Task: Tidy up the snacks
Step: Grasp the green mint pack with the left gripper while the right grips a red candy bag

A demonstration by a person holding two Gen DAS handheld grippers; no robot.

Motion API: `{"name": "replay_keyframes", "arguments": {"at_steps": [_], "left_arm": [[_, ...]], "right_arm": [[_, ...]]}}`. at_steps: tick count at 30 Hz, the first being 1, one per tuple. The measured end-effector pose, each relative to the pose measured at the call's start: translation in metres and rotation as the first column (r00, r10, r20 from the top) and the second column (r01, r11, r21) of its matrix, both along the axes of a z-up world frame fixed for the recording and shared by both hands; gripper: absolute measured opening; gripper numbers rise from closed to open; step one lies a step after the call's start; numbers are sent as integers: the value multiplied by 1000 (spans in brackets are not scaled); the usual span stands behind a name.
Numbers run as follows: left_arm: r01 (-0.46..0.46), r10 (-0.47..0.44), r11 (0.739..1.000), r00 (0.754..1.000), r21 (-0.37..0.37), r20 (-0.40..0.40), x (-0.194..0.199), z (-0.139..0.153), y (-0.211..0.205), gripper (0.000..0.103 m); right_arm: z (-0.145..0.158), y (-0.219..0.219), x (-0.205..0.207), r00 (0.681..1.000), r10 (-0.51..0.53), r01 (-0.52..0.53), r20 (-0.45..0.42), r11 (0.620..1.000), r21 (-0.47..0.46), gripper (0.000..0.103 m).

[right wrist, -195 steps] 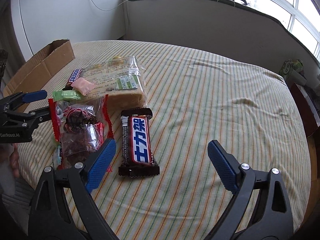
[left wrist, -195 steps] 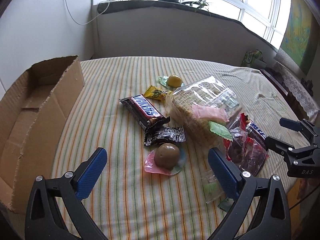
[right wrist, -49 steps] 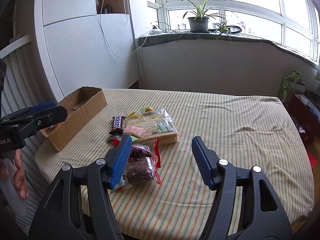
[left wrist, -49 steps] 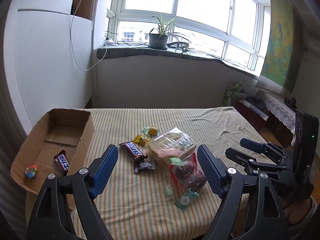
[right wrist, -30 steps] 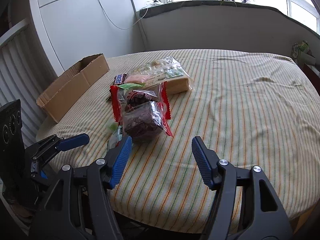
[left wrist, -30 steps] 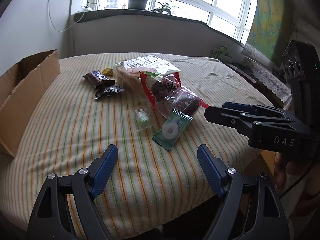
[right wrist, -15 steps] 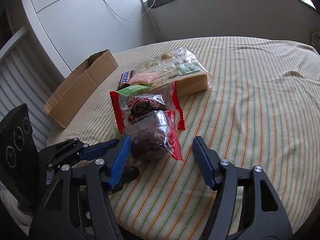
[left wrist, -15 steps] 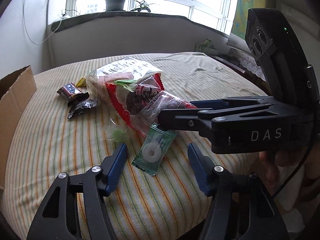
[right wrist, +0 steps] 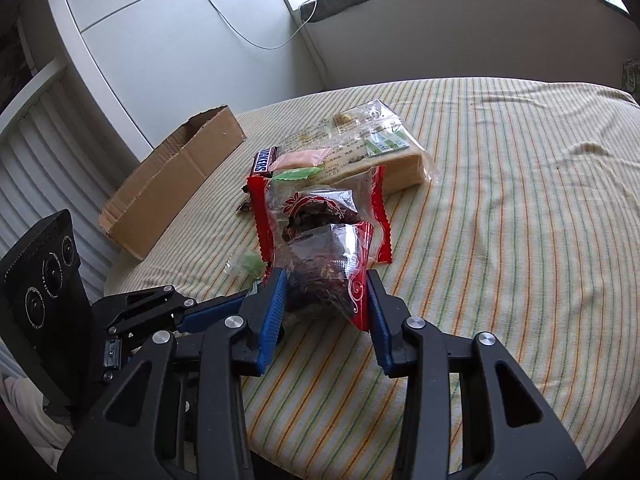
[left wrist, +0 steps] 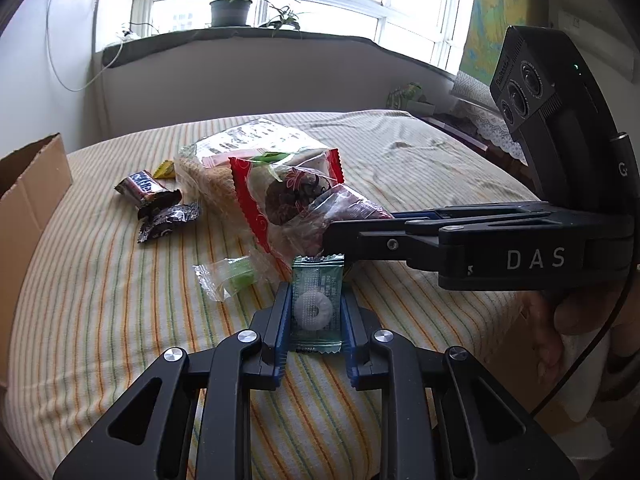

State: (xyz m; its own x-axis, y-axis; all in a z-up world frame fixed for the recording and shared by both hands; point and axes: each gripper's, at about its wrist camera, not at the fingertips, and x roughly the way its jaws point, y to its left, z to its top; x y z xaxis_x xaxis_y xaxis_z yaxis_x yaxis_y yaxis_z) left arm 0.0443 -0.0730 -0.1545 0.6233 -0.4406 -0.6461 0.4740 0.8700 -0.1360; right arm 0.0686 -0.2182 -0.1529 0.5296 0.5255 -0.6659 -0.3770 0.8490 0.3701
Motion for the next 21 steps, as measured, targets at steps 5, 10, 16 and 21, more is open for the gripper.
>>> {"name": "replay_keyframes", "arguments": {"at_steps": [5,10,16,21], "left_arm": [[-1,1,1000,1000,-5,-1,-5,2,2,21],[-19,19,1000,1000,-24,-14,-6,0,5,21],[-38,37,999,999,-36,-14,-5,2,8,21],[-67,68,996,998,-60,12,-5,17,20,21]], "right_arm": [[3,-6,-6,1000,-19,19,13,1000,-2,38],[-1,-11,-9,999,-38,38,12,999,9,38],[7,-14,-19,998,-44,43,54,999,18,36],[21,-20,-18,994,-76,74,77,997,29,35]]}}
